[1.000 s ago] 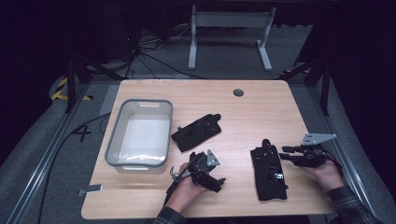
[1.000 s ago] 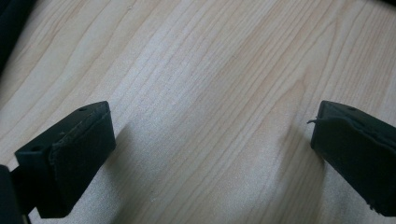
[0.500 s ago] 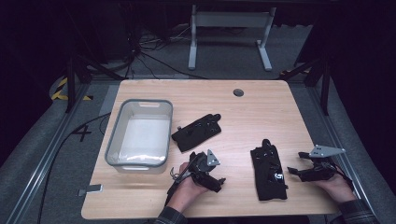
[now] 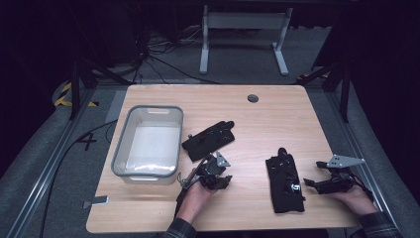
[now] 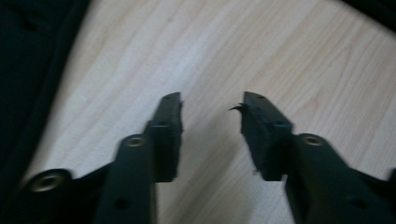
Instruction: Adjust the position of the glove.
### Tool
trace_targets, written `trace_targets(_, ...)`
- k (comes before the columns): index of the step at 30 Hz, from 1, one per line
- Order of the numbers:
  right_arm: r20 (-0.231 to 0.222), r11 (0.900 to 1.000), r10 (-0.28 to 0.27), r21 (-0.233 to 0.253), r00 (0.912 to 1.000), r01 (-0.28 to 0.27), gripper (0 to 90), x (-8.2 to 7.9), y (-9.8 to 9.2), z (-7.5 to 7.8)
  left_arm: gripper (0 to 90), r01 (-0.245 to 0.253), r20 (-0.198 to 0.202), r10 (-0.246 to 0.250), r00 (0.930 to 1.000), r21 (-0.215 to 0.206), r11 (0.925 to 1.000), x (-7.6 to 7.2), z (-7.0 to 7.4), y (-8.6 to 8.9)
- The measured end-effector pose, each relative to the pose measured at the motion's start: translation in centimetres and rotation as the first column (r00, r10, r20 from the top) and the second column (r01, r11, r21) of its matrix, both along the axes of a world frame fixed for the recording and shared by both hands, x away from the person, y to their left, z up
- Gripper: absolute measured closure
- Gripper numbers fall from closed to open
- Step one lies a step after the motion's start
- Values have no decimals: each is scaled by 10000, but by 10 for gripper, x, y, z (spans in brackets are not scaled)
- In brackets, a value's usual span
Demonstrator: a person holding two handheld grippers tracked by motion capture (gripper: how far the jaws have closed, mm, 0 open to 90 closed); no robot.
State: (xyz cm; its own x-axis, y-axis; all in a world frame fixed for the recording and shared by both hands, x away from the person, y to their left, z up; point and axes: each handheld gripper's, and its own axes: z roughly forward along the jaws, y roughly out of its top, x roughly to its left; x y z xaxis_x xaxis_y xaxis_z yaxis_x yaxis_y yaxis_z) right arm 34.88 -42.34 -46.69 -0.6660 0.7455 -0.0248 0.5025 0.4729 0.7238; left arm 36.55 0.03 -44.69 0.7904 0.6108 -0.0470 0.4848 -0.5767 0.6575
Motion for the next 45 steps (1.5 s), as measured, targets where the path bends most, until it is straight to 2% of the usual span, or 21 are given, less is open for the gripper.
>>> trace_targets(5,-1,10000,-2,1,10000,2,91,0,0,0,881,-233,-28,233,9997,-14,9997,11,8,-1)
trace_targets(7,0,10000,-5,1,10000,5,91,0,0,0,895,-365,-96,364,9993,-63,9993,19,13,-2)
trace_targets(12,0,10000,-2,1,10000,2,90,0,0,0,897,-713,204,713,9972,-2,9975,35,22,-8)
trace_targets(15,1,10000,-3,2,10000,3,91,0,0,0,896,-875,220,877,9959,-99,9961,48,23,-12)
trace_targets(17,-2,10000,-2,3,10000,2,90,0,0,0,896,-1017,172,1021,9946,-239,9945,55,22,-13)
trace_targets(20,-2,10000,-1,2,10000,1,90,0,0,0,896,-1234,179,1235,9922,-74,9923,69,21,-15)
trace_targets(22,-1,10000,-1,2,10000,1,90,0,0,0,896,-1323,142,1325,9911,-163,9911,79,20,-16)
trace_targets(29,-3,10000,-2,2,10000,2,90,0,0,0,896,-1697,445,1689,9846,155,9854,106,14,-21)
trace_targets(33,0,10000,0,2,10000,0,90,0,0,0,896,-1770,362,1758,9838,323,9837,119,7,-23)
trace_targets(36,-1,10000,0,3,10000,0,90,0,0,0,896,-1763,244,1753,9842,465,9832,124,0,-25)
trace_targets(37,-1,10000,0,3,10000,0,90,0,0,0,896,-1811,208,1804,9834,376,9827,124,-1,-25)
trace_targets(40,-1,10000,0,4,10000,0,90,0,0,0,897,-1783,243,1774,9838,447,9830,123,-1,-27)
trace_targets(45,-3,10000,-1,2,10000,1,90,0,0,0,898,-1396,148,1391,9902,466,9891,117,-1,-34)
